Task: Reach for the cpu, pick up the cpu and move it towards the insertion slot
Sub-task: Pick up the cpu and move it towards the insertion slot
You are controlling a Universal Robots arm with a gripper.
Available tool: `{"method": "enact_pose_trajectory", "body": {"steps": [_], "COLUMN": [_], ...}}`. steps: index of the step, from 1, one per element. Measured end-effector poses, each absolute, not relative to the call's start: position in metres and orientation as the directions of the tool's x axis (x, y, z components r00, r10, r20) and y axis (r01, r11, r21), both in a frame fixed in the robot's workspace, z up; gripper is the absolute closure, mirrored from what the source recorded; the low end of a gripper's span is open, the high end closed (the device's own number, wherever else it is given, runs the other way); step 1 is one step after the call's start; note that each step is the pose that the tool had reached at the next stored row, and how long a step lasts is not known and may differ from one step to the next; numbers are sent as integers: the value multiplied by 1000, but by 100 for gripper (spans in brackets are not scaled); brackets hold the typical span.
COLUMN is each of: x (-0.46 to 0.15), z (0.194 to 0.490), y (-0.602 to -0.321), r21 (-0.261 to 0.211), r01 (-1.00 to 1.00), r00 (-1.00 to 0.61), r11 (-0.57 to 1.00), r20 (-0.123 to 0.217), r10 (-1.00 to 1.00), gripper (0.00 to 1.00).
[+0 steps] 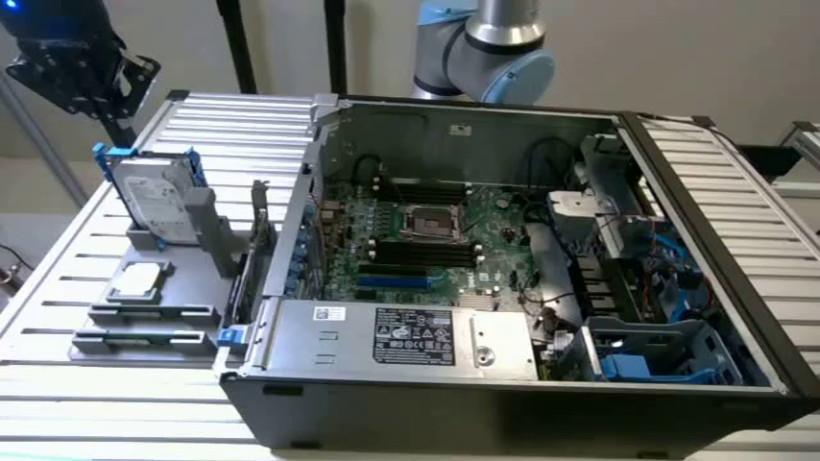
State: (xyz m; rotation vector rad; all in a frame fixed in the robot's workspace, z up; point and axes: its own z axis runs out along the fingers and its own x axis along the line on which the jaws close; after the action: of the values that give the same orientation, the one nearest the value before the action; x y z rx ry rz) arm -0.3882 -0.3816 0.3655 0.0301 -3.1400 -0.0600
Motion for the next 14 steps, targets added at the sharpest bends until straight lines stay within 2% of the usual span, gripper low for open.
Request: {"method": "enact_pose_trajectory", "body": {"steps": [14], "x": [-388], "z": [365], "y": [-382], "r21": [38], "r01": [-19], "r00": [-1000], "r11": [999], "r20": [0], "r10": [-19], "gripper": [89]}}
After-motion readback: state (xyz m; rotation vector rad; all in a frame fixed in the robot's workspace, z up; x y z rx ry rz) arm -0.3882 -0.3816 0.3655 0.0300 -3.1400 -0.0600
